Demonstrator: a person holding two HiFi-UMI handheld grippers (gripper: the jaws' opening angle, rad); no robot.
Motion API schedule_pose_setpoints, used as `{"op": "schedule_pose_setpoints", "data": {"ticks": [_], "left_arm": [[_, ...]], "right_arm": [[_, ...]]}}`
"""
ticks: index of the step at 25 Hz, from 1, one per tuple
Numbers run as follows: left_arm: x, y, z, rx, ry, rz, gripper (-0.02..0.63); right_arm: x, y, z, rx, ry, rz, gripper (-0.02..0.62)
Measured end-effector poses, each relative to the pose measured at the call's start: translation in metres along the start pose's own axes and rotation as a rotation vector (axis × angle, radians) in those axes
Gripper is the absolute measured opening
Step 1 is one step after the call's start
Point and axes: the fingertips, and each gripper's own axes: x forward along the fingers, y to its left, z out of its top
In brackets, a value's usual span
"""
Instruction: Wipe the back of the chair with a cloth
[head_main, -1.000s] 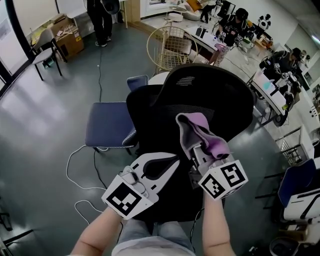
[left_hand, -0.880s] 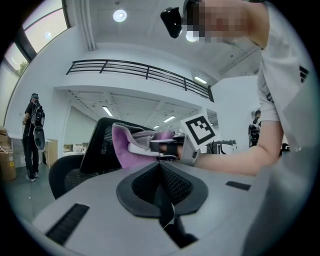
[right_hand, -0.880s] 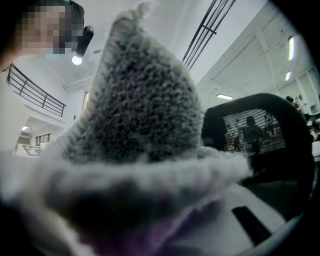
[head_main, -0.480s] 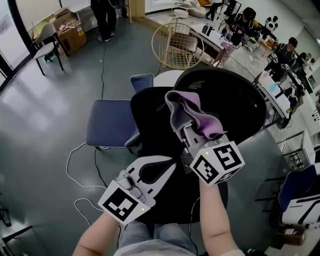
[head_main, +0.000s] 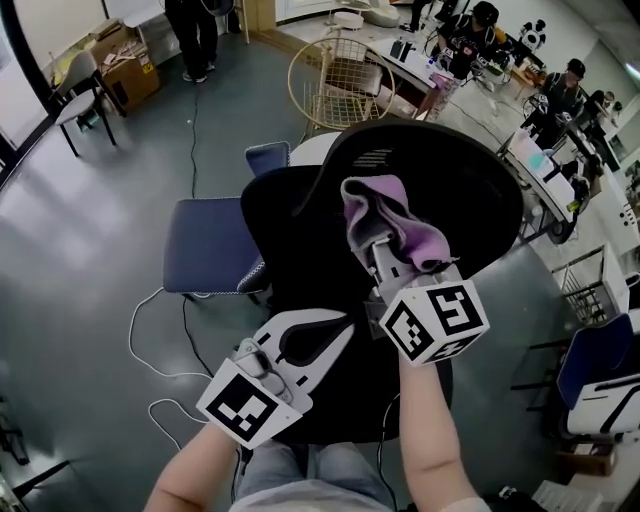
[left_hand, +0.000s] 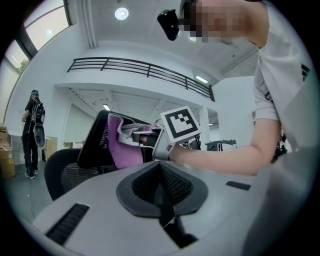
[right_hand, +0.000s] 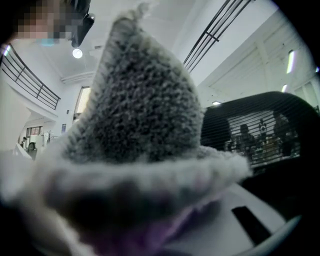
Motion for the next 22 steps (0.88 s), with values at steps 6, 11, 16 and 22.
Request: {"op": "schedule_pose_setpoints", "data": {"ticks": [6,11,16,22], "left_arm": [[0.018,-0.012,0.001,-0.005,-0.007,-0.043,0.01],[0.029,-0.022,0.003,-0.006,-0.015,-0.069,0.011],[0.04,-0.031,0.002,-0.024,-0.009,-0.1,0.011],[0.055,-0.041,0.003,-0.014,-0.015,-0.133,0.011]], "right_arm": [[-0.023,-0.05,0.001,0.007,-0.002,-0.142,0.074],[-0.052,-0.088,0.001,0.007,-0.005,-0.244,0.074],[-0.079,-0.114,0.004,-0.005,-0.008,-0.321,0.074],[-0.108,-0.138,0.004,-0.018,-0.009,-0.391,0.074]]}}
